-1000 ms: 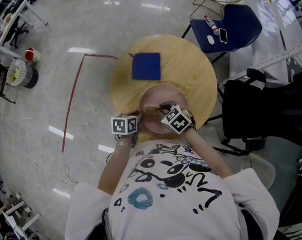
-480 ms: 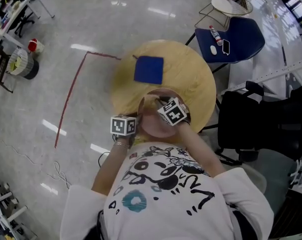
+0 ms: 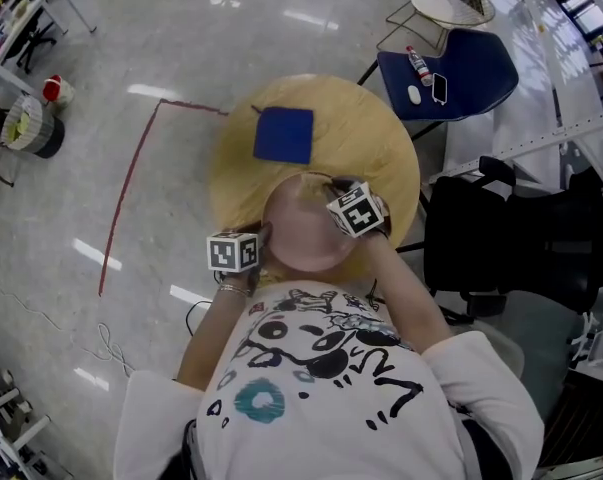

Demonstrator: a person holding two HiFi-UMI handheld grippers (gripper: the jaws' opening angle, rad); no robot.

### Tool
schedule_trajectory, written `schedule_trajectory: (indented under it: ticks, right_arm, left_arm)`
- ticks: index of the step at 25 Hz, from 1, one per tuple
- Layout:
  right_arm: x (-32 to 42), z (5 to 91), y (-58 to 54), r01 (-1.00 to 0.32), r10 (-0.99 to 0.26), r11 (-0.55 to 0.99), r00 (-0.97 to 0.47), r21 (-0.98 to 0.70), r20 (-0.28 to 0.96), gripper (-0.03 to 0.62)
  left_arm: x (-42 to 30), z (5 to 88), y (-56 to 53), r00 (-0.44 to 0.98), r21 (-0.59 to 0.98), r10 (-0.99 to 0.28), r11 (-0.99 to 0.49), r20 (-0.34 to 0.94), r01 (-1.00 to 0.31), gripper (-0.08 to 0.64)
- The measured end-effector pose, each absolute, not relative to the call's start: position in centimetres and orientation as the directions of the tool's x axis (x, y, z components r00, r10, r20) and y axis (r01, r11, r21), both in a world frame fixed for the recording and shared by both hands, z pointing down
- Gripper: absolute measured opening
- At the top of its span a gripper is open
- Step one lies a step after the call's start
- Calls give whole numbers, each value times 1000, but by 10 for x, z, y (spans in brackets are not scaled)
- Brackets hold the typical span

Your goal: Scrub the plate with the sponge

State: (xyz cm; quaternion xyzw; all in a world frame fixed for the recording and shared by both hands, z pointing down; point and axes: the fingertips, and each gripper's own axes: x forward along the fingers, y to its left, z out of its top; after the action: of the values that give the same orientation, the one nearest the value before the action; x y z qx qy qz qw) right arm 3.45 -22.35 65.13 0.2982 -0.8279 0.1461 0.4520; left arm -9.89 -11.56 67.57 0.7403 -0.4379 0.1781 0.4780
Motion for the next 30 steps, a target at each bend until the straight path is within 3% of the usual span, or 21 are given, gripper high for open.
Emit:
schedule_trajectory:
  ticks: [17, 30]
  right_arm:
    - [89, 645, -162, -667, -332, 745, -396, -19, 856, 52]
    - [95, 647, -94, -682, -280, 723, -430, -106, 858, 52]
  left_arm:
    - [-100, 676, -117, 503, 584, -543, -27, 673, -811, 52]
    - [-96, 680, -123, 454, 518, -550, -46, 701, -854, 29]
